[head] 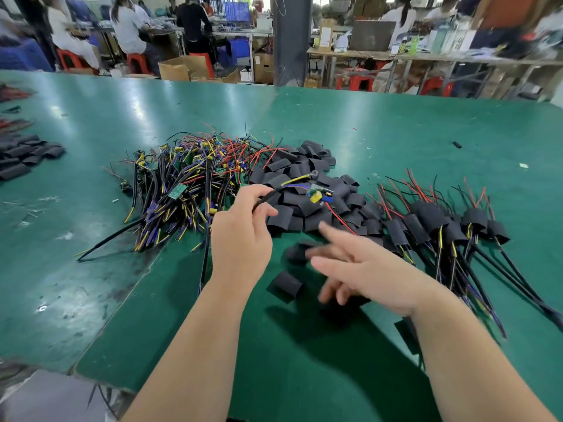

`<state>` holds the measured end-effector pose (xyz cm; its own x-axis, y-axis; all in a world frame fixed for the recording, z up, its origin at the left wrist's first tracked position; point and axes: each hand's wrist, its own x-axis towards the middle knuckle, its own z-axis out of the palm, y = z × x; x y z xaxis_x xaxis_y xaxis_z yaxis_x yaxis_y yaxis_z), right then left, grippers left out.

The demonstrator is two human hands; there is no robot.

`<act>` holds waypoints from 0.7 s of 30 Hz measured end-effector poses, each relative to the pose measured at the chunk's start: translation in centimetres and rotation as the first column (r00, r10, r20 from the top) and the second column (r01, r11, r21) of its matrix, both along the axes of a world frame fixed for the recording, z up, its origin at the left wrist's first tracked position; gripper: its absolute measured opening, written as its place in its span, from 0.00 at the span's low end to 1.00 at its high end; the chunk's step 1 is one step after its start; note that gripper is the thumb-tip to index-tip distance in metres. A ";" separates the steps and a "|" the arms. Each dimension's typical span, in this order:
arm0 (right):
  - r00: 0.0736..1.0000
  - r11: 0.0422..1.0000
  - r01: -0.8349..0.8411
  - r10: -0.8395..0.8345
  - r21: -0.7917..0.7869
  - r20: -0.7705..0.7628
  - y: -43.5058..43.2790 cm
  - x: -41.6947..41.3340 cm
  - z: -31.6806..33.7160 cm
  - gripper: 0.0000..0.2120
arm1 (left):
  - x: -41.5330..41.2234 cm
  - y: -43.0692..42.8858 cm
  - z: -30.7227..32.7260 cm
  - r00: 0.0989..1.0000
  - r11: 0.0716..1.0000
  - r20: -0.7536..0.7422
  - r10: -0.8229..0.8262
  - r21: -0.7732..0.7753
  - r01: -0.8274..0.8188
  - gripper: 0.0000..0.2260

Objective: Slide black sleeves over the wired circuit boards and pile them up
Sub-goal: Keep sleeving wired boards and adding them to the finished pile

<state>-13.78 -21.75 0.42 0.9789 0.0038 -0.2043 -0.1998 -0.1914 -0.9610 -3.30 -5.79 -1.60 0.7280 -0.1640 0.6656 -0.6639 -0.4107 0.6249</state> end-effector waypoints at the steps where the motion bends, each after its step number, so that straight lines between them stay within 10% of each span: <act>1: 0.995 0.991 0.094 -0.097 0.093 0.028 0.4 0.4 -0.1 0.34 | -0.1 0.0 0.0 0.997 0.998 -0.008 -0.071 -0.002 0.070 0.11; 5: 0.848 0.773 0.351 -0.502 0.528 0.171 1.1 1.6 0.1 0.20 | -0.3 -0.2 -0.5 0.966 0.971 -0.110 -0.235 0.012 0.238 0.10; 9: 0.796 0.800 0.348 -0.527 0.489 0.297 0.6 1.3 0.3 0.04 | -0.5 -0.4 -0.8 0.932 0.943 -0.197 -0.304 0.074 0.323 0.09; 21: 0.843 0.870 0.415 -0.478 0.267 0.246 1.1 1.9 -1.3 0.04 | -1.8 -1.6 0.1 0.968 0.928 -0.016 -0.252 0.280 0.246 0.11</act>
<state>-11.89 -20.69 -0.85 0.8967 -0.4395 0.0519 0.0805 0.0466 -0.9957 -5.14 -7.41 -1.48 0.6270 -0.5185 0.5815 -0.7784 -0.3854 0.4956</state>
